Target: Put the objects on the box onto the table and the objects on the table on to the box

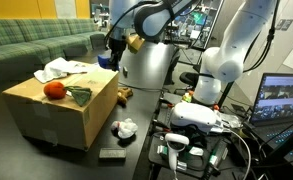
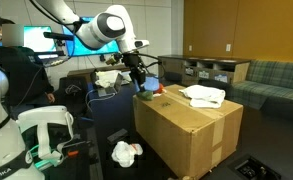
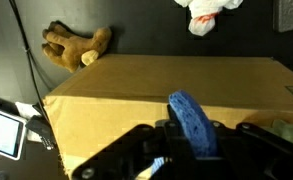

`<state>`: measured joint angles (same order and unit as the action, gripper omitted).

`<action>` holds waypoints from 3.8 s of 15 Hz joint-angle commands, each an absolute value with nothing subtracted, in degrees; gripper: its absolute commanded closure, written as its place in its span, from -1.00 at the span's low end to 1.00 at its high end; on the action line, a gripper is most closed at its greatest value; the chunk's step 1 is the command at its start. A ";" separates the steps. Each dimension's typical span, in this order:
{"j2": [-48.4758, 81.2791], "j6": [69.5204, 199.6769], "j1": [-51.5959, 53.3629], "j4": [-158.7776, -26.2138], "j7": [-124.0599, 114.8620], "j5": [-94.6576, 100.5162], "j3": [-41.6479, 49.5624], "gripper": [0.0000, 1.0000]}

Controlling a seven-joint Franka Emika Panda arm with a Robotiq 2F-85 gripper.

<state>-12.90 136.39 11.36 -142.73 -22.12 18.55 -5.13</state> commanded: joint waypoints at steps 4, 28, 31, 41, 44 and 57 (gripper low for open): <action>-21.80 130.55 9.80 -150.70 -17.08 13.40 -8.44 0.94; 7.46 146.25 2.11 -151.18 -18.43 20.43 -6.29 0.94; 14.00 147.71 3.03 -147.10 -16.58 19.57 -3.19 0.94; 29.22 149.01 4.65 -139.15 -12.14 14.07 0.32 0.94; 30.60 149.67 5.18 -138.84 -12.17 13.55 1.30 0.94; 26.97 159.79 8.67 -142.53 -13.79 13.58 4.69 -1.00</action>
